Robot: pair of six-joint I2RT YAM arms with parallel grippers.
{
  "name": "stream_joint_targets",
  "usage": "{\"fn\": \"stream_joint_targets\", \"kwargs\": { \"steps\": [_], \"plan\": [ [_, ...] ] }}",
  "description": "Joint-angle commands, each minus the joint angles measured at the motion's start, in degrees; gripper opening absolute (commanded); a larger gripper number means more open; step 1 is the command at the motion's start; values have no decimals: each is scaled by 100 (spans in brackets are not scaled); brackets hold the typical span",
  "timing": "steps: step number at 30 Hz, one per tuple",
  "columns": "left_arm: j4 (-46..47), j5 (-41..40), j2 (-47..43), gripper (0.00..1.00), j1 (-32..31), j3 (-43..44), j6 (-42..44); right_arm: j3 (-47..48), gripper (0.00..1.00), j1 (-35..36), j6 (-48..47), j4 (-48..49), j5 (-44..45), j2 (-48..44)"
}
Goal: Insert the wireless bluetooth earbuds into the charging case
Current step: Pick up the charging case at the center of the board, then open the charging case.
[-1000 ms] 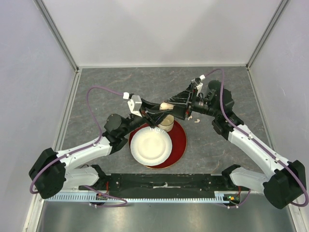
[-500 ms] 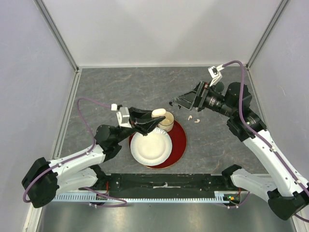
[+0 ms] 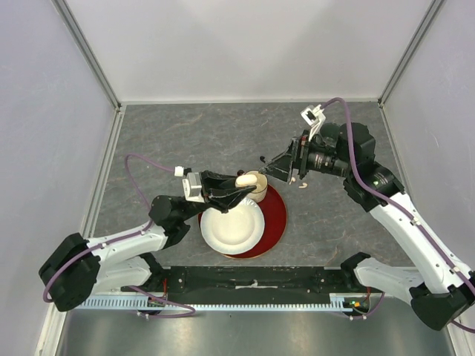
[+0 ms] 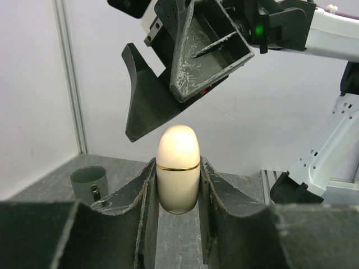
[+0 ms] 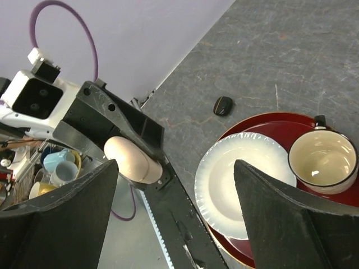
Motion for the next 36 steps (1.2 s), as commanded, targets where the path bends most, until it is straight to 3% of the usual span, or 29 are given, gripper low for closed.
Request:
{"fn": "stream_joint_targets", "kwargs": {
  "steps": [1, 27, 36],
  "plan": [
    [918, 134, 74, 2, -17, 88, 183, 348, 90, 146, -336, -22, -382, 45],
    [1174, 169, 337, 2, -17, 325, 60, 481, 79, 612, -776, -795, 21, 494],
    [1174, 389, 241, 2, -17, 176, -11, 437, 75, 621, -539, -524, 189, 591]
  ]
}}
